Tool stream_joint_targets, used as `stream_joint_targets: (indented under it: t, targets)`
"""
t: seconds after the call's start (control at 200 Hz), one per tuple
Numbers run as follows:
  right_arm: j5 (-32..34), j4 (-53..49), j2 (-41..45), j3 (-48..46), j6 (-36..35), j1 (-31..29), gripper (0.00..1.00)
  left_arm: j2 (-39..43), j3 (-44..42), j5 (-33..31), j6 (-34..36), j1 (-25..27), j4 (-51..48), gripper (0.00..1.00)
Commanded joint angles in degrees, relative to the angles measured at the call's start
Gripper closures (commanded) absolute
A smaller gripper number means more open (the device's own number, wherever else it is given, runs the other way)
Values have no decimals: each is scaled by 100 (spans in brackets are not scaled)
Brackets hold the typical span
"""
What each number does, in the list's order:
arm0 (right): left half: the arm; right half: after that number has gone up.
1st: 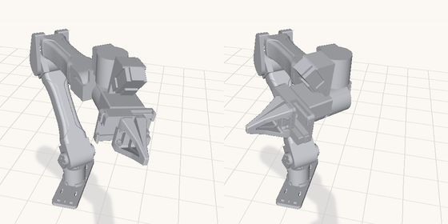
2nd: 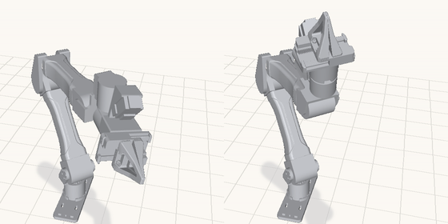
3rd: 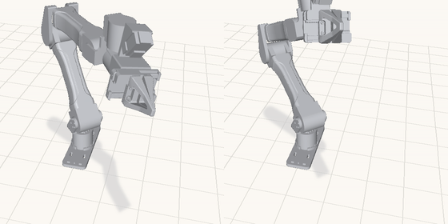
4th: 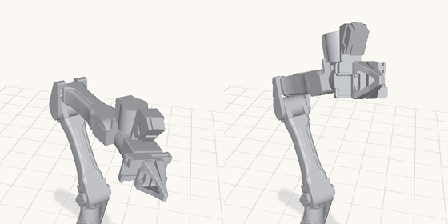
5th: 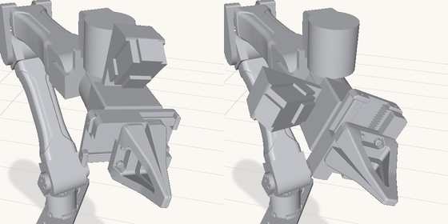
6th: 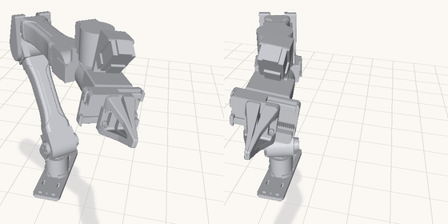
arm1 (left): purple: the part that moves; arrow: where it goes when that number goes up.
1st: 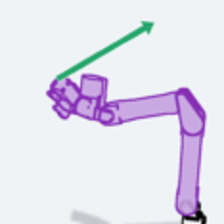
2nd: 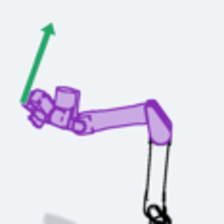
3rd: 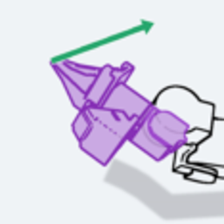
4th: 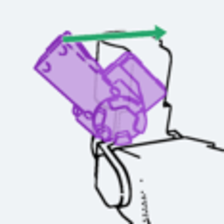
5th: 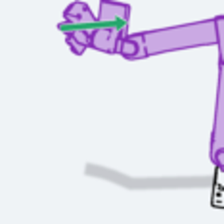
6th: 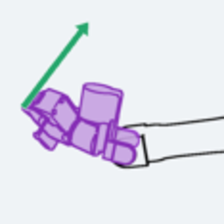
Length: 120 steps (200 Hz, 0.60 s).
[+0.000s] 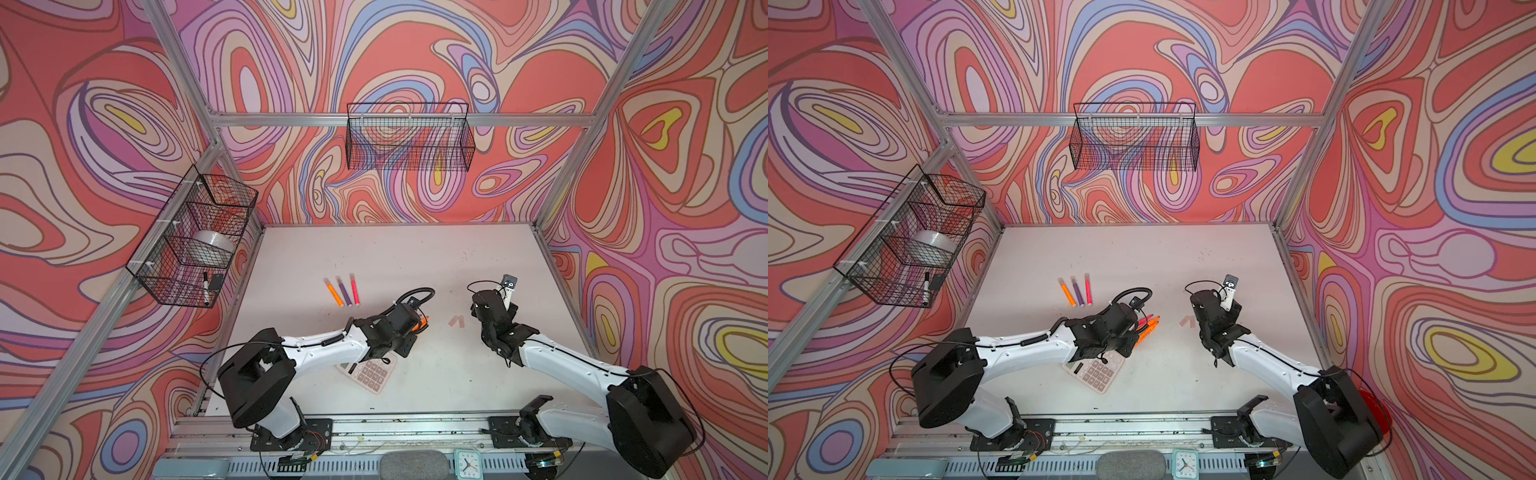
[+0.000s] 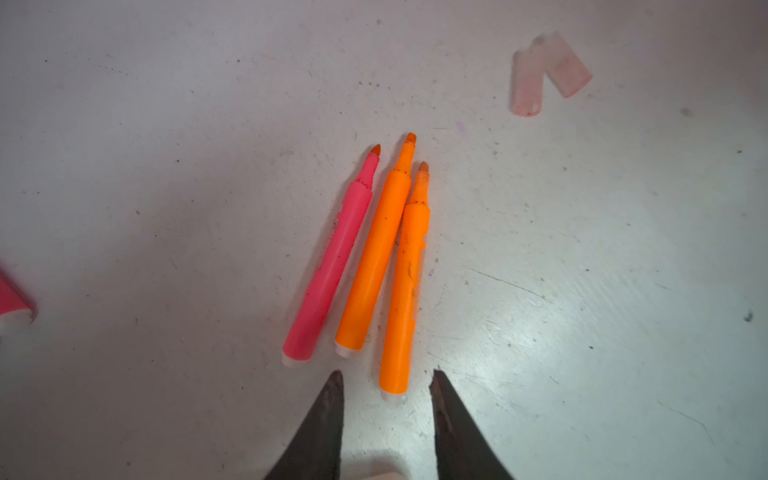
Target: Insert the pens into the pen caps
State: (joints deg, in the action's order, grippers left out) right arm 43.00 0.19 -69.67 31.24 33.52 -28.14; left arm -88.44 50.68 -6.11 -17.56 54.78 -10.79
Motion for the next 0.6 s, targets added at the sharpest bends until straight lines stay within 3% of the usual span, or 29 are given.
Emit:
stream_joint_targets:
  t: [0.0, 0.36, 0.596]
  targets:
    - [-9, -97, -40, 121, -3, 25, 29, -33, -114, 368, 87, 15, 123, 63]
    - [-29, -98, -18, 115, -5, 32, 29, -820, 358, 374, 13, 33, -96, 65]
    - [-29, -129, -126, 189, -18, 23, 29, -1193, 640, 6, -19, 40, -257, 65]
